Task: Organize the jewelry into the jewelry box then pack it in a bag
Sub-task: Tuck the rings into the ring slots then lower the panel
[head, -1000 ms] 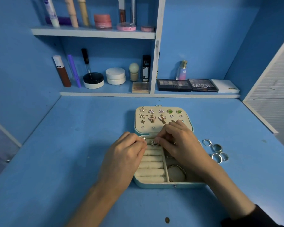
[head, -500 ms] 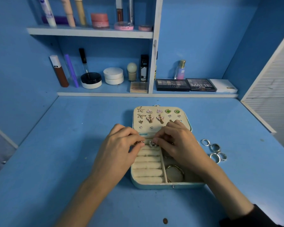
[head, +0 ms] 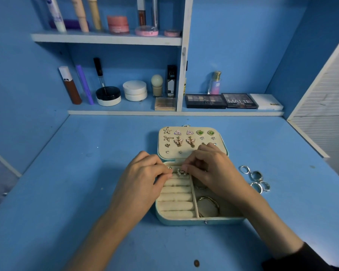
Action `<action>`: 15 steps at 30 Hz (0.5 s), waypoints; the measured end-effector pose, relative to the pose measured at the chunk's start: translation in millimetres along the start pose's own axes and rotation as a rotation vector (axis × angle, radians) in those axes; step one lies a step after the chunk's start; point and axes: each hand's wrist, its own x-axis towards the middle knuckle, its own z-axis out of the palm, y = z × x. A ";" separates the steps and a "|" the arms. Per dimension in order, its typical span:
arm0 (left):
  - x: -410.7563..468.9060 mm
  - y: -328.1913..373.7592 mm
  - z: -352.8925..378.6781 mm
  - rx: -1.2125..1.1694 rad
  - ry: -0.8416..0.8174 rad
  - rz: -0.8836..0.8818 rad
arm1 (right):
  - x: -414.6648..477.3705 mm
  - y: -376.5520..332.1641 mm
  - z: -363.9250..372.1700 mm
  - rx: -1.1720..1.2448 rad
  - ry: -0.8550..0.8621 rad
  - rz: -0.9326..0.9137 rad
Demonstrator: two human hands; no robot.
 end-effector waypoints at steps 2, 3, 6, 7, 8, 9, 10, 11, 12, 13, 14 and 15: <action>1.0 1.6 -0.4 0.011 0.002 -0.008 | -0.6 -0.7 -0.4 0.005 0.004 0.004; 1.3 3.0 -0.6 0.022 -0.001 -0.010 | -0.6 -1.1 -0.7 0.010 0.004 0.009; 0.7 8.6 -1.7 0.047 -0.013 0.012 | -0.9 -2.6 -2.3 0.015 -0.014 0.032; 0.3 9.7 -2.1 0.052 -0.017 0.025 | -1.0 -3.1 -2.6 0.015 -0.027 0.040; 0.1 10.4 -2.8 0.059 -0.023 0.035 | -1.1 -3.7 -2.9 0.020 -0.037 0.049; 0.1 10.4 -3.3 0.068 -0.027 0.044 | -1.1 -4.6 -3.3 0.039 -0.040 0.064; -0.1 9.9 -3.6 0.074 -0.032 0.052 | -1.5 -5.2 -4.2 0.082 -0.032 0.092; -0.2 9.2 -3.6 0.073 -0.037 0.055 | -1.8 -6.5 -6.5 0.151 -0.012 0.131; -0.8 8.7 -3.6 0.070 -0.048 0.051 | -2.4 -7.4 -10.4 0.233 0.019 0.173; -1.1 8.6 -3.7 0.070 -0.062 0.047 | -3.1 -7.2 -15.5 0.302 0.056 0.206; -1.3 9.1 -4.1 0.075 -0.071 0.045 | -4.8 -5.4 -22.1 0.340 0.094 0.227; -1.2 9.1 -3.9 0.077 -0.074 0.047 | -6.9 -1.7 -29.8 0.353 0.129 0.239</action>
